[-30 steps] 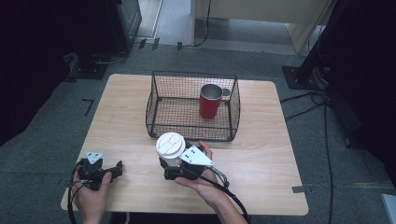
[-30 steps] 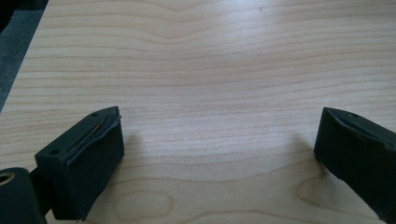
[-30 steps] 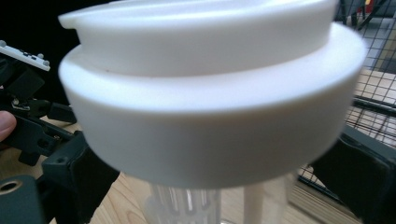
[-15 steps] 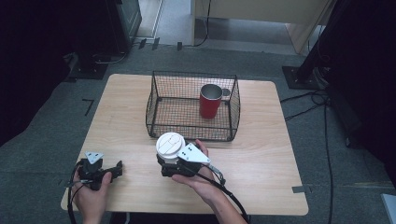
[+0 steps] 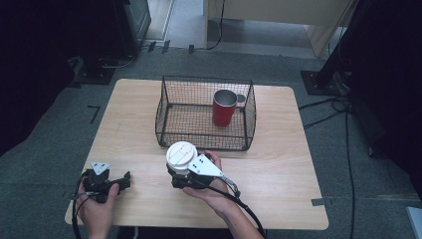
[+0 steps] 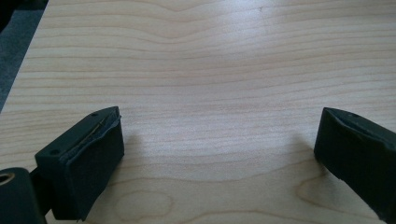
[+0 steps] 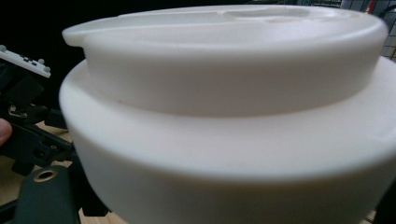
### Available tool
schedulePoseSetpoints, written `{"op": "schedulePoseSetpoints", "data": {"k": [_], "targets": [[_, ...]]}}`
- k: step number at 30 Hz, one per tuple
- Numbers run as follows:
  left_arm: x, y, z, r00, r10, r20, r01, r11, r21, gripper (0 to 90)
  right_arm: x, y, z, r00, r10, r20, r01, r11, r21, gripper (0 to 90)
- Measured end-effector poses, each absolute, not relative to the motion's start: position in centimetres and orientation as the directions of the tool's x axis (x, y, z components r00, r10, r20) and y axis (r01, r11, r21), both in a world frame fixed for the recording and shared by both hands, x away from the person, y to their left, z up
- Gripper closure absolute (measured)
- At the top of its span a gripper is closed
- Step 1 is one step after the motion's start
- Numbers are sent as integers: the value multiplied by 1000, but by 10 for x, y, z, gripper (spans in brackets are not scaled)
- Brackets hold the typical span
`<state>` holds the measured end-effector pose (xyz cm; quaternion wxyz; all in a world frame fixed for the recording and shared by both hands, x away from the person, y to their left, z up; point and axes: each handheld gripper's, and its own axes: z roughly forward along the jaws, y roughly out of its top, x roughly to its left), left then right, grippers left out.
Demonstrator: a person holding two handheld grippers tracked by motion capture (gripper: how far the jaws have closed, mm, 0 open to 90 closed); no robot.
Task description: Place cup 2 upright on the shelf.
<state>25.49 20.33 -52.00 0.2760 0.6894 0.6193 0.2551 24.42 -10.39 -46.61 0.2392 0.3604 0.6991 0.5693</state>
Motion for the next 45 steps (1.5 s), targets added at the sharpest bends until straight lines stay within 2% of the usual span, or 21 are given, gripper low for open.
{"op": "schedulePoseSetpoints", "data": {"k": [19, 45], "targets": [[255, 203, -520, 102, 995, 9, 713, -79, 697, 20, 254, -108, -435, -620, 780, 87, 196, 46, 979, 159], [255, 203, -520, 100, 995, 8, 713, -78, 697, 20, 280, -104, -387, -587, 809, 44, 124, 36, 992, 159]]}}
